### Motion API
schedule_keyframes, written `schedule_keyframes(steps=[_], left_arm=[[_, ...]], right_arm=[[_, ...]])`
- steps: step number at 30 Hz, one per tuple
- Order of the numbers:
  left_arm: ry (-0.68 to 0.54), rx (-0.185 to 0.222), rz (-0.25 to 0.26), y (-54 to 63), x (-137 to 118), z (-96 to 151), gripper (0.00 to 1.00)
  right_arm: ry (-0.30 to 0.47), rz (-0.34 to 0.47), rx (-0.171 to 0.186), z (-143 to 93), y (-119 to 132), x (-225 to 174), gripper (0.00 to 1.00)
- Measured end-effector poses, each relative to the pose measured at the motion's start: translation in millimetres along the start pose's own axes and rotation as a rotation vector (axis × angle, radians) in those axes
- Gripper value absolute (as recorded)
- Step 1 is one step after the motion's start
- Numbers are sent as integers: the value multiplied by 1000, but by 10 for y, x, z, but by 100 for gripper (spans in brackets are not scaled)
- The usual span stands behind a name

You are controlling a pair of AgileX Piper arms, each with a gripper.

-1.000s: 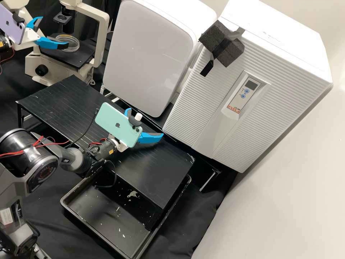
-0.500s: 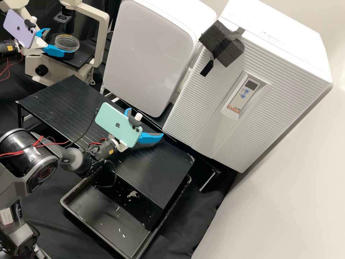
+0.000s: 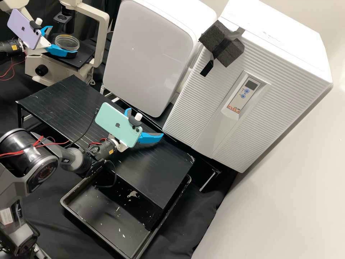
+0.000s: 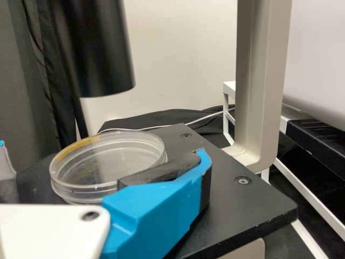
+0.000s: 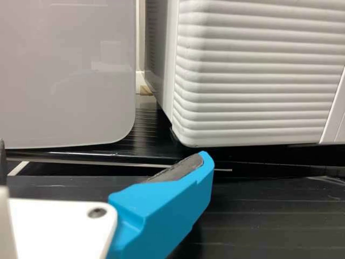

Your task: Place the petri dish on the bench

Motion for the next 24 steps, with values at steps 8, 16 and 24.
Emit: schedule_keyframes(steps=[8, 16, 24], left_arm=[[-2, -11, -7, -7, 4, 2, 100], [-14, -96, -28, -72, 73, -31, 100], [-15, -107, -35, -83, 96, -39, 100]], right_arm=[[0, 0, 0, 0, 0, 0, 100], [0, 0, 0, 0, 0, 0, 100], [0, 0, 0, 0, 0, 0, 100]])
